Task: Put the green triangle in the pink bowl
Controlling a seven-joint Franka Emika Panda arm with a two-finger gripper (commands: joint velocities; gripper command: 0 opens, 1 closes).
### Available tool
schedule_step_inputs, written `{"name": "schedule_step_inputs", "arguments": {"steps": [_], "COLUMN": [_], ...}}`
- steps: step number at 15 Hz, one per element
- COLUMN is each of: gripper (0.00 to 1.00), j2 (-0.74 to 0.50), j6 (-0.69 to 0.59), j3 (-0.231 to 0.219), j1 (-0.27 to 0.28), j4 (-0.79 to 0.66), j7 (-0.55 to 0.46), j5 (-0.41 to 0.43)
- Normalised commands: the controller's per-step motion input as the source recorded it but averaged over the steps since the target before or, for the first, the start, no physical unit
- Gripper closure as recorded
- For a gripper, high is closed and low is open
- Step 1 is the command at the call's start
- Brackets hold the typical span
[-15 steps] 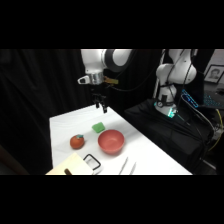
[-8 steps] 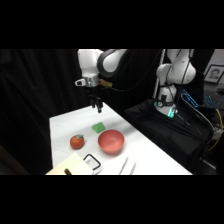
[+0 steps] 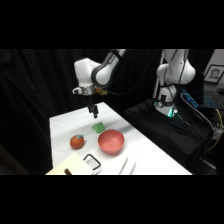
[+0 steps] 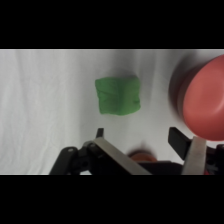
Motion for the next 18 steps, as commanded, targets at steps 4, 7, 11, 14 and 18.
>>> {"name": "schedule_step_inputs", "arguments": {"steps": [4, 7, 11, 14, 18], "gripper": [0.0, 0.0, 0.0, 0.0, 0.0], "j2": [0.15, 0.16, 0.19, 0.18, 0.11], "j6": [0.15, 0.19, 0.19, 0.18, 0.17], "j3": [0.113, 0.113, 0.109, 0.121, 0.126], "j1": [-0.136, -0.136, -0.144, -0.145, -0.136], "j4": [0.1, 0.1, 0.12, 0.11, 0.06], "j7": [-0.17, -0.17, -0.17, -0.16, -0.15], "j5": [0.046, 0.04, 0.033, 0.032, 0.03]}}
